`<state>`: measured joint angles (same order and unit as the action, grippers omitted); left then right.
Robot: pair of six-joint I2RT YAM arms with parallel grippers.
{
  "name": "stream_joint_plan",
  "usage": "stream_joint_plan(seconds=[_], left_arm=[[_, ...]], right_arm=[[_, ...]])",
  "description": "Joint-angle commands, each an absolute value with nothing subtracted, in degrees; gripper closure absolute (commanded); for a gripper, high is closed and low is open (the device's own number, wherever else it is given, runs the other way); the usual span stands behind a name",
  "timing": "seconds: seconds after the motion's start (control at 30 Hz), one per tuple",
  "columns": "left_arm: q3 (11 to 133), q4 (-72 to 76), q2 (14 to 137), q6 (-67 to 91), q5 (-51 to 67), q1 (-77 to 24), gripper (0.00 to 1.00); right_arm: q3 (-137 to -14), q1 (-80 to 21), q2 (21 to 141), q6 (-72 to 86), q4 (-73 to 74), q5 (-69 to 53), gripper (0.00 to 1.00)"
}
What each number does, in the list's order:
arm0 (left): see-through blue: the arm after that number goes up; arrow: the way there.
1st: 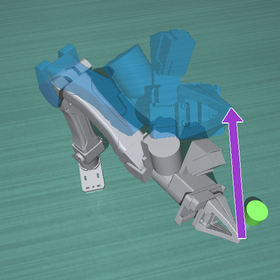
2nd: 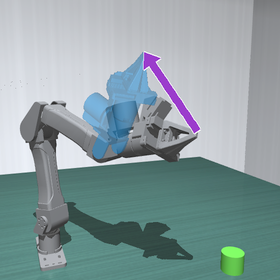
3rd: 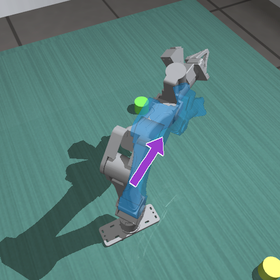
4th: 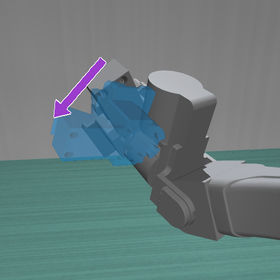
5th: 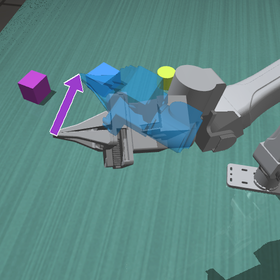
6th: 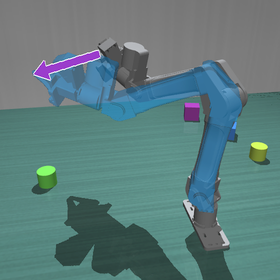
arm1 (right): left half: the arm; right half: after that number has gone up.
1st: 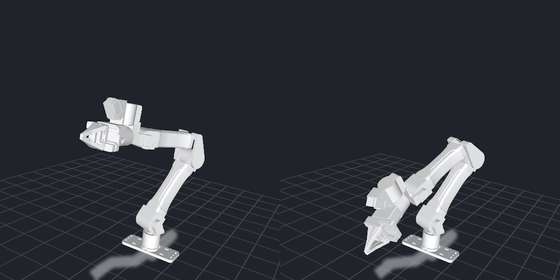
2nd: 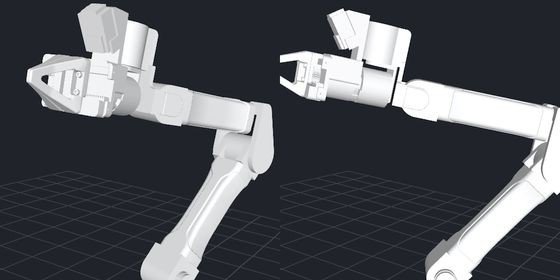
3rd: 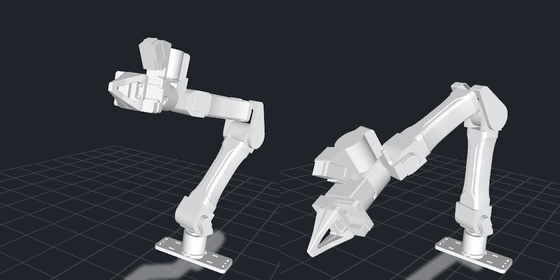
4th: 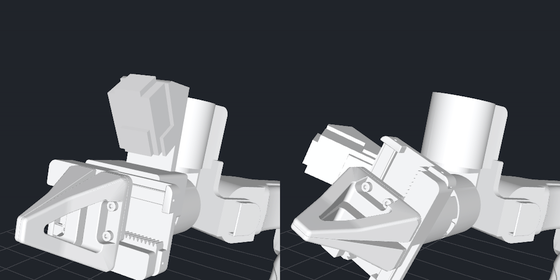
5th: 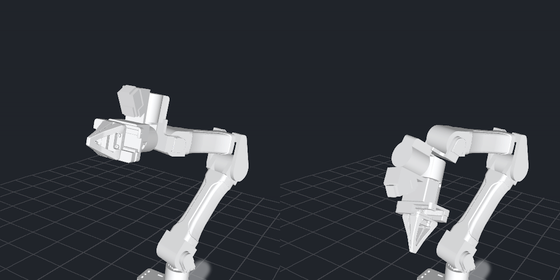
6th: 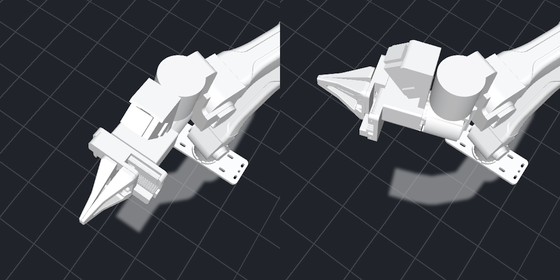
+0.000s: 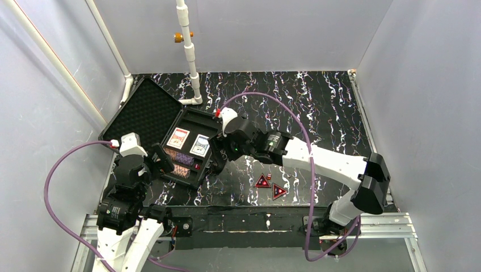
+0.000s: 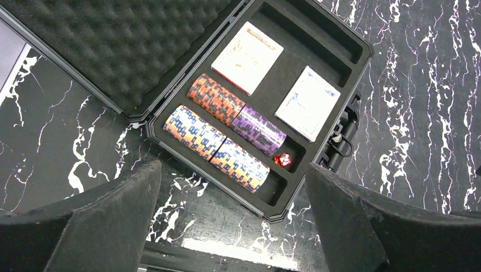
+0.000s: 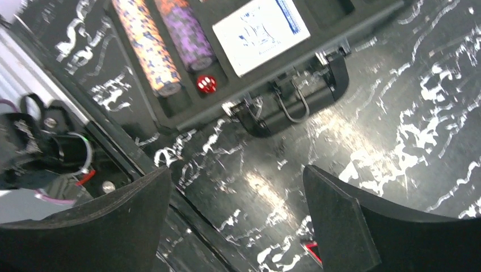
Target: Pack up texas hold em set
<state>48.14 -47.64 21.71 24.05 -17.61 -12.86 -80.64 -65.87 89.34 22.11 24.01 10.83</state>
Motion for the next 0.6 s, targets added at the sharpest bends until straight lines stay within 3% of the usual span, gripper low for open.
stream_joint_plan(seconds=[0.0,0.57], left_arm=[[47.55,-48.34,22.81,23.99,-18.81,-12.68,0.02],[47.67,-48.25,24.32,23.62,-17.44,-12.63,0.02]], right_arm=[[-76.04,-65.90,84.39,21.81,25.32,15.13,0.04],[-63.64,-65.90,69.53,25.30,28.13,23.16,0.02]])
